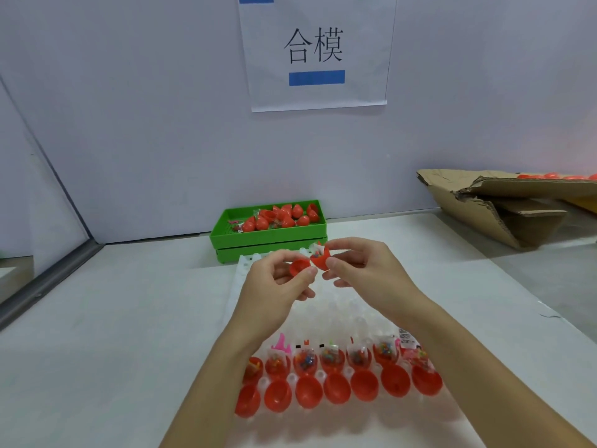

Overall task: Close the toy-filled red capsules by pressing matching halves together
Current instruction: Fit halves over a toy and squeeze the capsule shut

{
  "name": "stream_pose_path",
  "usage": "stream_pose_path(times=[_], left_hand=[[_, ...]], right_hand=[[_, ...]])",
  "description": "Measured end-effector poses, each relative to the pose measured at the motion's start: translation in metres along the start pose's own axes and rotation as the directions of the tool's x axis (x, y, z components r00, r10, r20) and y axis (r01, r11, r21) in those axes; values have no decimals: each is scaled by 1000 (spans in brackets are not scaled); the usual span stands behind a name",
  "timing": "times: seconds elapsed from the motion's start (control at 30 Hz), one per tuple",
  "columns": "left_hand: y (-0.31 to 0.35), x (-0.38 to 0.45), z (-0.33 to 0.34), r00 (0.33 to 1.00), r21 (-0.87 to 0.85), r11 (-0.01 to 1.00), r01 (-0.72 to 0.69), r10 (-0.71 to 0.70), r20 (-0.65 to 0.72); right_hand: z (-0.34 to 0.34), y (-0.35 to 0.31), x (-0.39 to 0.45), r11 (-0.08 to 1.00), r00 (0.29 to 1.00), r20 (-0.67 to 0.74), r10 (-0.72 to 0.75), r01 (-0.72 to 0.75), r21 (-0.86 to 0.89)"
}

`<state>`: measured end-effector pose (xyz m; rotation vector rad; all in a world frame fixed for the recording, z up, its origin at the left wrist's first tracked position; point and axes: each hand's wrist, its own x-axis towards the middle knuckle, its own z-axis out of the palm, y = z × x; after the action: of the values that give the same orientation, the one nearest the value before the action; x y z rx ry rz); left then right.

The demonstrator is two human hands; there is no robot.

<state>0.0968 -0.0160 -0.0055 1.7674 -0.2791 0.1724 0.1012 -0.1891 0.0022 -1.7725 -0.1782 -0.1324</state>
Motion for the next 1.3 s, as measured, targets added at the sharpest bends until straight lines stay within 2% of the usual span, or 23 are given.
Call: stream_pose_path(times=[0.13,0.27,0.47,0.7,0.9,1.07,1.3], left_hand=[[-4,1,0,999,18,1000,16,-15,-41],[-6,3,-1,997,-74,997,33,-38,-65],[-3,3,-3,999,-165,986,25,-29,-22],[-1,3,-5,1000,-158,987,6,-5,9],[0,2,-4,1000,-187,982,-20,19,-8],[2,2,-1,1000,-296,955,-17,12,-21],[0,1,1,998,-262,965,-19,1,-69]], right_hand=[[2,2,0,1000,1000,-16,12,-12,-25],[2,4,1,1000,999,-20,28,-28,13],[0,7,2,997,1000,-29,11,-9,71],[0,5,1,986,999,43,-8,0,167],[2,4,-2,988,999,35,-35,29,154],[7,6,-2,996,998,-21,-54,55,65],[8,13,0,986,997,57,-51,41,163]])
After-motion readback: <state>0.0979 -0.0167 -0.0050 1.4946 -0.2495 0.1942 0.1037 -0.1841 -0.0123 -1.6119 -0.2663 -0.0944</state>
